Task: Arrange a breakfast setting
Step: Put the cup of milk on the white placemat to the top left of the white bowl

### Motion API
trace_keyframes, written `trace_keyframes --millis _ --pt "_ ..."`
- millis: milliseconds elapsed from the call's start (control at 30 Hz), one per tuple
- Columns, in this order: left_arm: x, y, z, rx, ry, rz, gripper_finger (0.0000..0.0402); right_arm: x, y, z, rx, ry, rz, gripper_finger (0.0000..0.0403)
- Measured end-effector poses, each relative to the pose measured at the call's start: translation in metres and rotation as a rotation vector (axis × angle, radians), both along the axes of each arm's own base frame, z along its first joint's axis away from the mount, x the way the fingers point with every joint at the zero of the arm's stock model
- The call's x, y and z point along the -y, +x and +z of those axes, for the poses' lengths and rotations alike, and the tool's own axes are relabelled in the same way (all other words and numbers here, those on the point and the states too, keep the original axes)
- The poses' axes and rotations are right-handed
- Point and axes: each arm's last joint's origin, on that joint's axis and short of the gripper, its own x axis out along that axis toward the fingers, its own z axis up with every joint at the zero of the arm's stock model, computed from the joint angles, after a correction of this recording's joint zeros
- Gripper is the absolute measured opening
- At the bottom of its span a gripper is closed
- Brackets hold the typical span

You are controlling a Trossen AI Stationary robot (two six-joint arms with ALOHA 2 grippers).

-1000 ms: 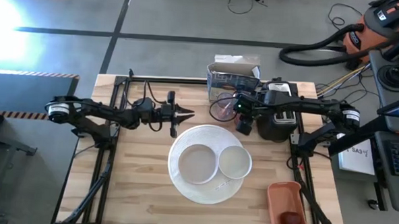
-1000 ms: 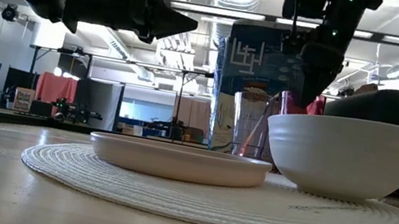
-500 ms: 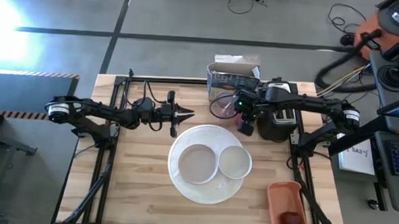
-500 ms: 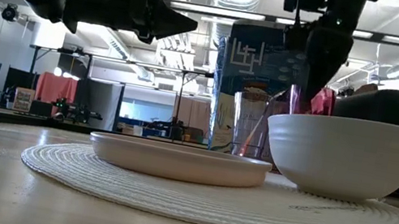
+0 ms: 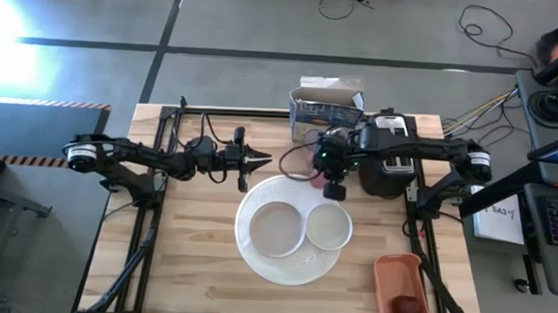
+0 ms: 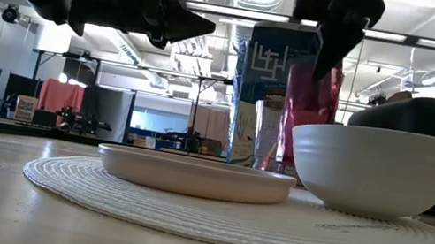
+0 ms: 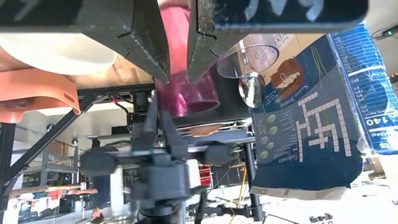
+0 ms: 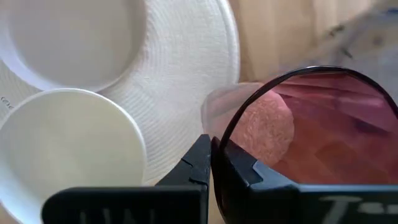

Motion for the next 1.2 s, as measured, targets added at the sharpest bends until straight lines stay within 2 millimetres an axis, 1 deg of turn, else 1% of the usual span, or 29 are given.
trace_keyframes --millis 233,400,567,733,967,1200 --pt "0.000 -0.001 0.002 0.008 0.002 0.000 0.0038 -0.013 0.026 -0.007 -0.022 -0.016 0.085 0.0009" --pt "0.001 -0.005 0.009 0.029 0.028 0.001 0.0038 -0.022 0.037 -0.013 -0.036 -0.018 0.121 0.0009" --pt "0.002 -0.008 0.015 0.051 0.065 0.005 0.0038 -0.032 0.046 -0.024 -0.069 -0.016 0.154 0.0009" --pt "0.003 -0.011 0.020 0.069 0.076 0.006 0.0038 -0.044 0.049 -0.028 -0.073 -0.017 0.166 0.0009" --pt "0.004 -0.014 0.025 0.087 0.081 0.007 0.0038 -0.058 0.050 -0.030 -0.077 -0.074 0.198 0.0009" --pt "0.004 -0.014 0.024 0.078 0.079 0.006 0.0038 -0.060 0.050 -0.030 -0.077 -0.071 0.201 0.0010"
